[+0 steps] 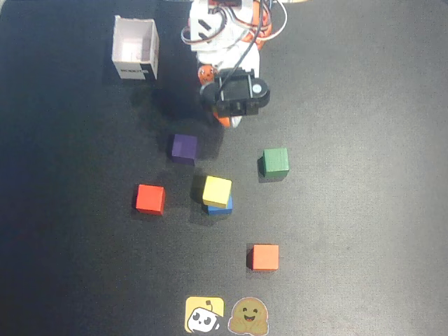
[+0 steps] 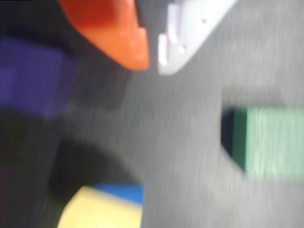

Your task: Put the yellow cube on top of the blue cube.

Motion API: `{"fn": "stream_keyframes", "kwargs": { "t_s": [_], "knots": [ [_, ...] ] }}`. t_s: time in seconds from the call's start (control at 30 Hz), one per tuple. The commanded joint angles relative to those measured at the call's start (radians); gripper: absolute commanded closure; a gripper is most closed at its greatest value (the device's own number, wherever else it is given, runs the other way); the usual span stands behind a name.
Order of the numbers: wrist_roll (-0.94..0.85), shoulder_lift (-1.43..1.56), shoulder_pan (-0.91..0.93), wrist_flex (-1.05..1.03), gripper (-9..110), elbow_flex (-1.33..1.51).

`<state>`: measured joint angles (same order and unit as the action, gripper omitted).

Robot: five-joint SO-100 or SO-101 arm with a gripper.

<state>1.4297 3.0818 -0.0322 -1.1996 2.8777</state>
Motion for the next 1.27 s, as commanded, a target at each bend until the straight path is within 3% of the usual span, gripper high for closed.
{"fn": "stream_keyframes", "kwargs": {
  "t_s": [0.0,1.23],
  "knots": [
    [-0.006,0.011,0.0,-0.048,101,-0.005],
    [-0.041,0.011,0.0,-0.061,101,-0.005]
  ]
}}
